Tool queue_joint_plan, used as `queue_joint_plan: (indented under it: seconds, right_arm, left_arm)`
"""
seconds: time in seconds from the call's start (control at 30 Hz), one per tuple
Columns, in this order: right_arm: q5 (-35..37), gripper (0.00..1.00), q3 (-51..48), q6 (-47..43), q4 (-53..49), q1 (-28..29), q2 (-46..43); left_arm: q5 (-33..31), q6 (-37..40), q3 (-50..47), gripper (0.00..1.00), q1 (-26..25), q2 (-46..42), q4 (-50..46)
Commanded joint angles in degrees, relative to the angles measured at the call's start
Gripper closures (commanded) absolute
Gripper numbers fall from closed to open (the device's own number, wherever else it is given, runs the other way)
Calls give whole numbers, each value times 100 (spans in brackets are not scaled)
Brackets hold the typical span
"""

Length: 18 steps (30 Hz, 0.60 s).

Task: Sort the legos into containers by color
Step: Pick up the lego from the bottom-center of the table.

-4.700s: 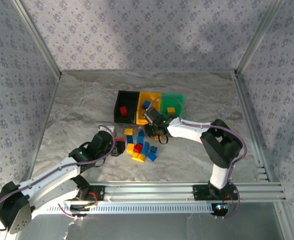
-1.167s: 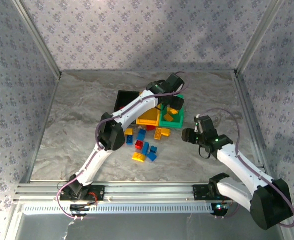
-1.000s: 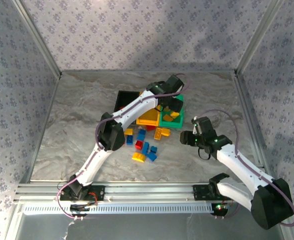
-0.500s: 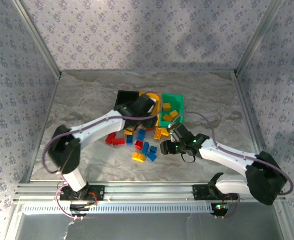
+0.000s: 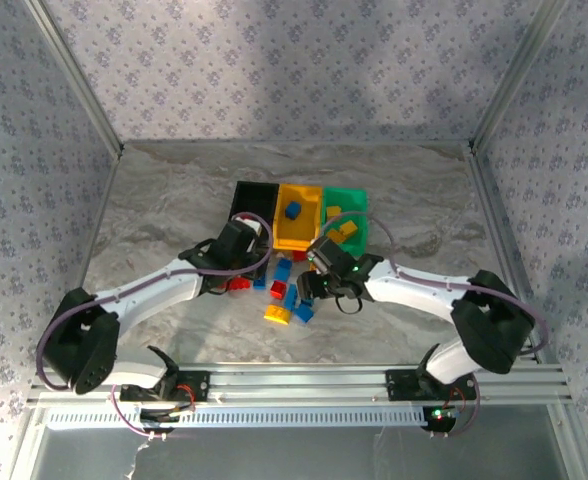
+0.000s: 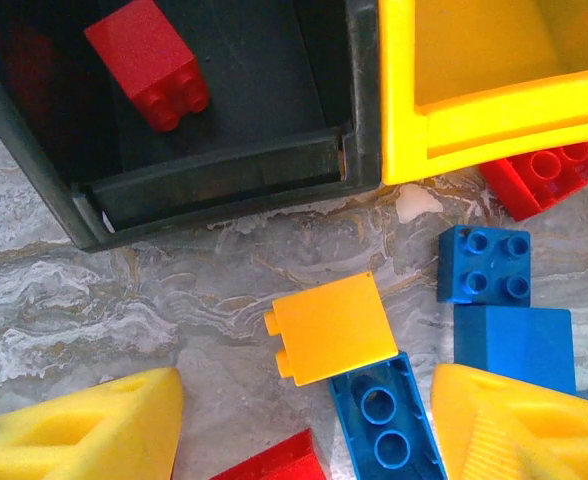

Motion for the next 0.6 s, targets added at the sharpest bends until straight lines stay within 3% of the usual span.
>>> queue_joint_plan:
  seconds: [0.0,0.27,0.37,0.57]
  right_arm:
    - [220,41,285,447,-235,77,262]
    - [337,42,778,428,-683,440,866]
    - [554,48,848,518,-946,503,1024]
    - [648,49,661,602,-1114,500,884]
  left_arm:
    - [67,64,-104,34,78,-267,406]
    - [50,42,-154,34,108,-440,378]
    - [-61,42,-213,34,112,-523,362]
    - [-366,18,-321,34,186,-682,339]
